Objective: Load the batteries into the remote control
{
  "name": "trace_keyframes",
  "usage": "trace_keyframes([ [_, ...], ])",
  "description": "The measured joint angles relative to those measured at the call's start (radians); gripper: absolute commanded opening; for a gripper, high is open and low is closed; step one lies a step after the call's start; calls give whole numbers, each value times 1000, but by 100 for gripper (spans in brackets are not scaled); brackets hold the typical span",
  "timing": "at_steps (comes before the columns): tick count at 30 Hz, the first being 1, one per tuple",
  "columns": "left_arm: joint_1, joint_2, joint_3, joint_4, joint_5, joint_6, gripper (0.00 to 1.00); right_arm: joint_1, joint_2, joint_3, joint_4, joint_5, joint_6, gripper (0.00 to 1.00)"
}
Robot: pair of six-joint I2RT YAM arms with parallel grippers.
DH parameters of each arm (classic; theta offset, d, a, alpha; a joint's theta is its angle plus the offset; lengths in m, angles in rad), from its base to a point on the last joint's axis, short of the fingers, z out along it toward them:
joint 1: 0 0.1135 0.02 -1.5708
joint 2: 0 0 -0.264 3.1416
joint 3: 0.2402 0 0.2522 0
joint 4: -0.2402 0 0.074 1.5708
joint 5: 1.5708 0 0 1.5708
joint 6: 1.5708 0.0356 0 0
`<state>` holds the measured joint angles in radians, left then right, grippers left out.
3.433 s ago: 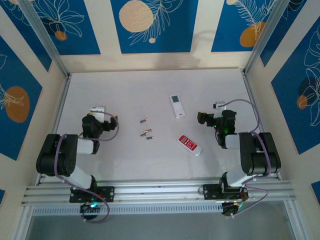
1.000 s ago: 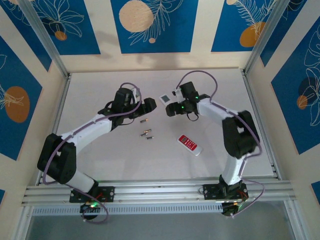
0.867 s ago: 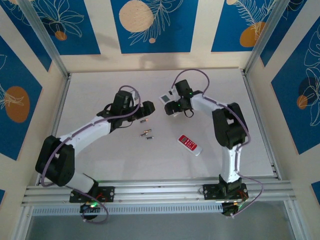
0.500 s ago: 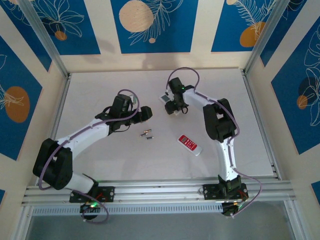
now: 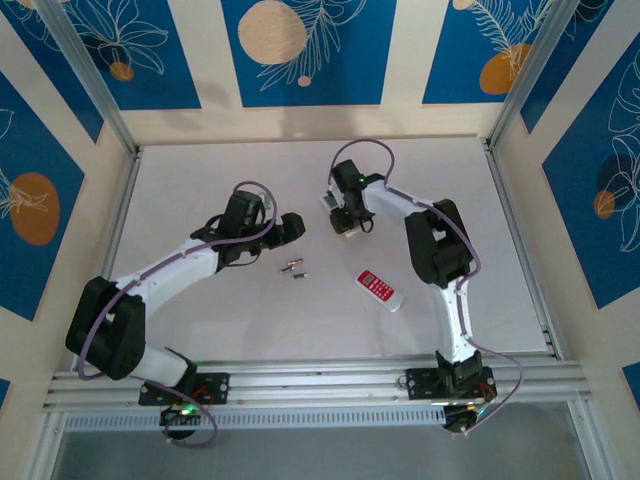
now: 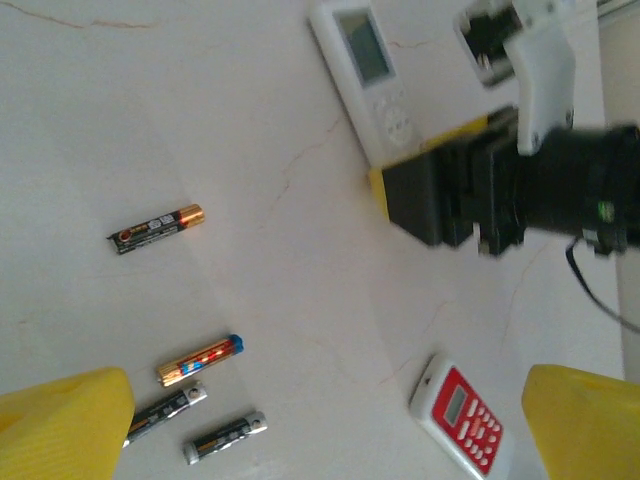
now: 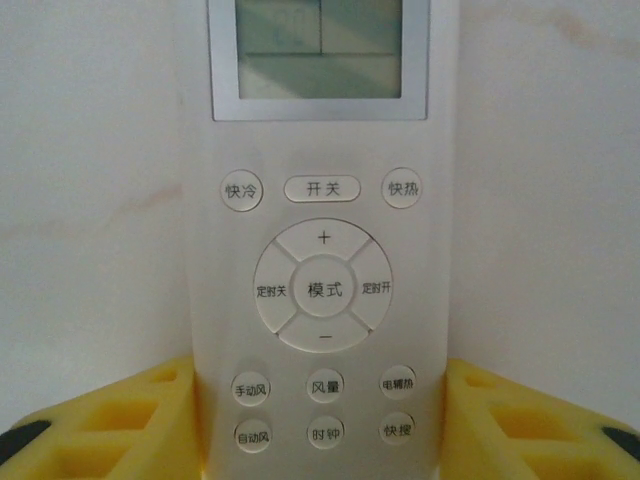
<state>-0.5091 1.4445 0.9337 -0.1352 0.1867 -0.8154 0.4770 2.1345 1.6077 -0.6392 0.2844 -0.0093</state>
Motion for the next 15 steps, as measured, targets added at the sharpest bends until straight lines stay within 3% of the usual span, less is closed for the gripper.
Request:
trace_keyframes([
  [9,15,63,64,139,100,-122,95,5,-375,-227,128,-291,108,44],
  [12,16,106,97,203,134,-161,88,23,-430,-275,163,-355,121,44],
  [15,16,132,101,259,163,-198,70,54,-441,-306,174,-402,123,44],
])
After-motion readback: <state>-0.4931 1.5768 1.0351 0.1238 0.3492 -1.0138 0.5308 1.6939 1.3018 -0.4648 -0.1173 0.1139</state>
